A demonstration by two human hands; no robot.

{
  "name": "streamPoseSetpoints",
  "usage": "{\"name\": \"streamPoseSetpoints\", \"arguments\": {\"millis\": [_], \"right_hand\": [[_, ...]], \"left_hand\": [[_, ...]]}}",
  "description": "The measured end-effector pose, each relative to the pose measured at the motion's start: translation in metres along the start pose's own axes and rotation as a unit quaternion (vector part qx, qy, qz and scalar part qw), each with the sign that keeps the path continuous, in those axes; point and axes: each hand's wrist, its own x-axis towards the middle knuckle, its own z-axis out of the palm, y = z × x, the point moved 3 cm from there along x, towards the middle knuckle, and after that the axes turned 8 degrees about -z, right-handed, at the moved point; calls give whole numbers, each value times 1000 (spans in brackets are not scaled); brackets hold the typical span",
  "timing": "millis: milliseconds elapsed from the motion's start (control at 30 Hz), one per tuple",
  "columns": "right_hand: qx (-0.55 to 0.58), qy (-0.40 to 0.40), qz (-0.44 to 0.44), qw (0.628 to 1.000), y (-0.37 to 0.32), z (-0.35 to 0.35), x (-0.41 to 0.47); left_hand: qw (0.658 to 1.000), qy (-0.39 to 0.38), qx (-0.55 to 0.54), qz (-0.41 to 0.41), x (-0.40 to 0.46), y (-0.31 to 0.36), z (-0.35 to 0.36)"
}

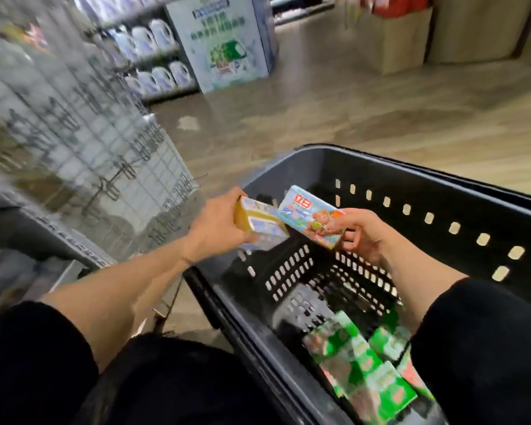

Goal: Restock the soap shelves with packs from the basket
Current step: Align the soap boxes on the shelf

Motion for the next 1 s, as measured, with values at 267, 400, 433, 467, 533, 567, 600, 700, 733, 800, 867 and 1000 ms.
{"name": "streamPoseSetpoints", "arguments": {"millis": [267, 400, 433, 467, 533, 567, 600, 700, 733, 800, 867, 1000], "right_hand": [[-58, -244, -97, 963, -64, 162, -19], [-114, -334, -120, 928, -69, 263, -51], [-119, -350, -125, 921, -69, 280, -56], [-122, -371, -129, 912, -67, 303, -66], [-122, -418, -130, 891, -57, 355, -91], [-118, -440, -132, 880, -52, 379, -103], [-118, -465, -133, 867, -46, 403, -117], [-135, -535, -127, 824, -23, 469, -159], [-139, -559, -127, 808, -15, 489, -175], [-154, -598, -132, 775, 0, 525, -207], [-165, -635, -140, 741, 18, 558, -239], [-182, -691, -141, 685, 48, 605, -295]], "left_hand": [[960, 221, -157, -69, -145, -87, -124], [926, 340, -134, -96, -245, -123, -172], [920, 357, -129, -99, -260, -125, -180], [912, 376, -119, -110, -282, -133, -189], [890, 419, -110, -142, -334, -145, -206], [877, 440, -113, -154, -358, -150, -212], [864, 462, -112, -166, -383, -154, -217], [827, 511, -97, -213, -455, -162, -224], [814, 526, -96, -227, -478, -164, -225], [788, 550, -102, -259, -524, -168, -222], [761, 570, -97, -294, -566, -170, -219], [713, 598, -62, -360, -635, -171, -208]]}}
